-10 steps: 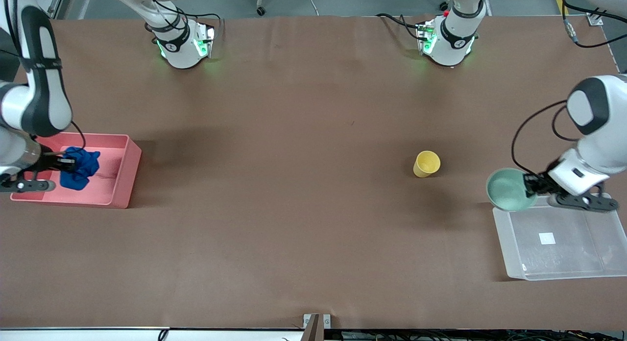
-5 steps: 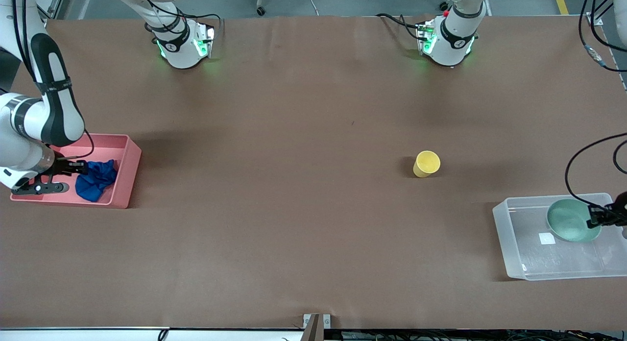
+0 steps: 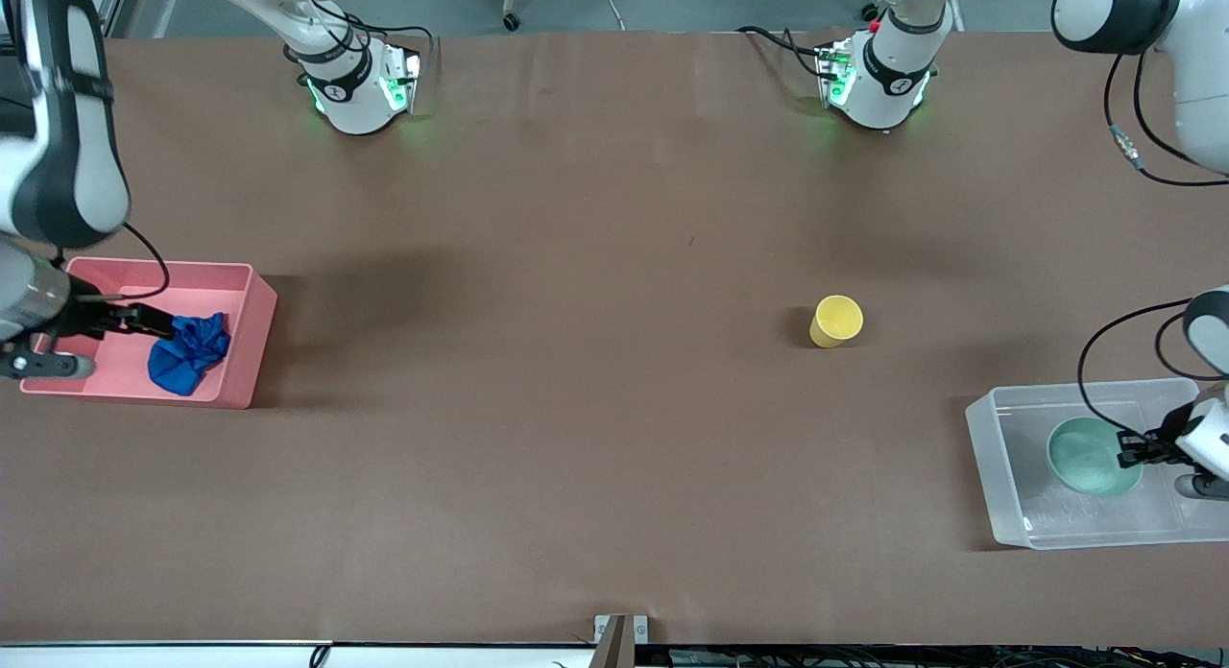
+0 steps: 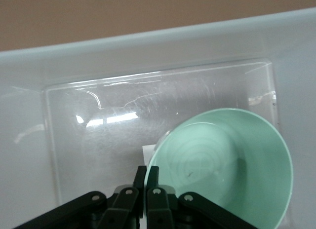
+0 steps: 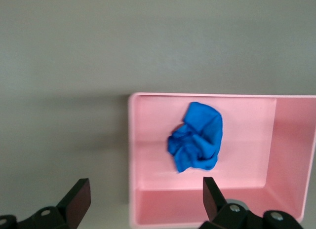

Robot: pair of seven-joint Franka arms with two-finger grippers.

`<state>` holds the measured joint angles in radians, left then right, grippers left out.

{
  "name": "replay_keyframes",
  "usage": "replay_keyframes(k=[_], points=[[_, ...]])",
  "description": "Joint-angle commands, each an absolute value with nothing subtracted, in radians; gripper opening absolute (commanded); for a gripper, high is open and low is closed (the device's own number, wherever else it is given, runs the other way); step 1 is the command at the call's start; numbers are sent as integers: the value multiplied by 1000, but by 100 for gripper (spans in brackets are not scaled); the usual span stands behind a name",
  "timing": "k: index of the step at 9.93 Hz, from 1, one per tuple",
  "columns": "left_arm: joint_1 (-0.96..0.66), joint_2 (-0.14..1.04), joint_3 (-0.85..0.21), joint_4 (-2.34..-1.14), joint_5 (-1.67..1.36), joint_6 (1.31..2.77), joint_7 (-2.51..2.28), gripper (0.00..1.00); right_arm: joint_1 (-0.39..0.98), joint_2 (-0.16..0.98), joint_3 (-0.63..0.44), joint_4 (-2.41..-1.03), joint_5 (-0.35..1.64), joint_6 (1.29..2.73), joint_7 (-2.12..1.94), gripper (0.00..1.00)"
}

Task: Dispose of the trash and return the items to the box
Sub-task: 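Release the bowl into the clear box while the right gripper withdraws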

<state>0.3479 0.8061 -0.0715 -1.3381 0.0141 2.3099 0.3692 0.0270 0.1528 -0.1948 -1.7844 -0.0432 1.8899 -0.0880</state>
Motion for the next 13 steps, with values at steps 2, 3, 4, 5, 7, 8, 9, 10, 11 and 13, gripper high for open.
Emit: replay_keyframes(k=[2, 3, 4, 5, 7, 8, 9, 10, 11, 13], points=[[328, 876, -58, -1325, 23, 2358, 283, 33, 11, 127, -144, -1527, 58, 1598, 5, 100], [315, 874, -58, -1333, 23, 2358, 270, 54, -39, 85, -86, -1520, 63, 1562, 8, 100], [316, 867, -58, -1336, 28, 2358, 268, 77, -72, 18, -43, -1532, 60, 1522, 47, 100], [316, 861, -58, -1339, 31, 2356, 268, 94, -68, -41, -43, -1566, 57, 1503, 60, 100], [296, 780, -58, -1350, 31, 2298, 267, 100, -66, -144, -51, -1693, 45, 1537, 52, 100], [276, 731, -60, -1351, 31, 2236, 267, 100, -60, -147, -52, -1684, 37, 1537, 45, 100], [247, 676, -60, -1354, 32, 2168, 267, 100, -55, -138, -63, -1624, 19, 1525, 48, 100], [218, 617, -60, -1379, 32, 2102, 265, 100, -49, -121, -74, -1573, -4, 1517, 46, 100], [204, 551, -67, -1432, 32, 2077, 265, 100, -34, -106, -81, -1550, -40, 1516, 41, 100], [172, 419, -90, -1596, 32, 2077, 220, 100, -38, -81, -87, -1537, -42, 1517, 14, 100]])
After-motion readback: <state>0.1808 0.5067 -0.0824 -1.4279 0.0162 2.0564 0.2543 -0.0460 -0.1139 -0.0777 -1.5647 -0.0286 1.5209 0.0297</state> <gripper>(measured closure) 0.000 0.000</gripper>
